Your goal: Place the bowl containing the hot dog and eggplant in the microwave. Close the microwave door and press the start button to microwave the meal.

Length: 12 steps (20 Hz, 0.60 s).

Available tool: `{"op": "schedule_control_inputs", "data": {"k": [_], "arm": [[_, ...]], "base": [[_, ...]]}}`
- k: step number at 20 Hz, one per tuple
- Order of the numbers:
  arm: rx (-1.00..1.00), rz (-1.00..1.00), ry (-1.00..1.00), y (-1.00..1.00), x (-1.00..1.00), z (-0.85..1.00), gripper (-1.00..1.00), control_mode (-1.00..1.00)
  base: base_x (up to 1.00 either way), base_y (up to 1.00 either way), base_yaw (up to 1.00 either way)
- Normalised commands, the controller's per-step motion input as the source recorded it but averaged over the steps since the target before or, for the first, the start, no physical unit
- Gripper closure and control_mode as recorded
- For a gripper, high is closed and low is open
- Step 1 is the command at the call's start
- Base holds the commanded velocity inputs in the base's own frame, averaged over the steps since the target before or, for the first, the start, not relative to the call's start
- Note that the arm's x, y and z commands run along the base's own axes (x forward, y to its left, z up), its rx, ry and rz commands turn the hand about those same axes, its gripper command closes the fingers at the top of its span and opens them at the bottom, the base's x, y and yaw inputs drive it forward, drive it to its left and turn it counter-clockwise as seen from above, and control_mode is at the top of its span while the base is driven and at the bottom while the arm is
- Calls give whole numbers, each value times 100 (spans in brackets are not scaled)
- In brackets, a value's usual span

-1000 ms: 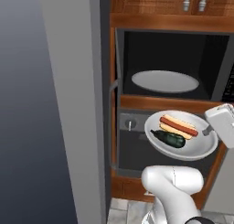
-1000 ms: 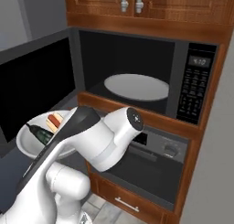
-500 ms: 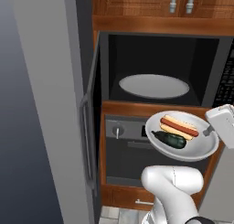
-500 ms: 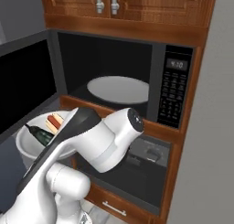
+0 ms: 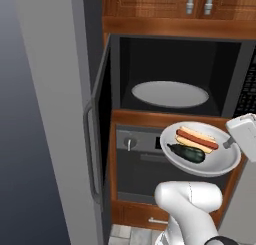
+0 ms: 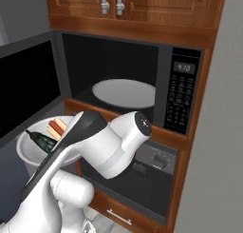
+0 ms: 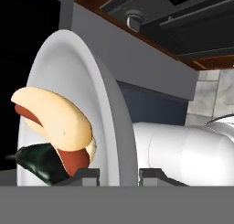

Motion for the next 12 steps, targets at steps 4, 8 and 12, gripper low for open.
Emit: {"op": "schedule_control_inputs", "data": {"k": [4,8,12], "arm": [[0,0,0,0,0,0,100,100],[0,0,0,0,0,0,100,100],[0,0,0,0,0,0,100,-100]], "base": [[-37,7,3],[-27,5,1],[-3,0,0]]}}
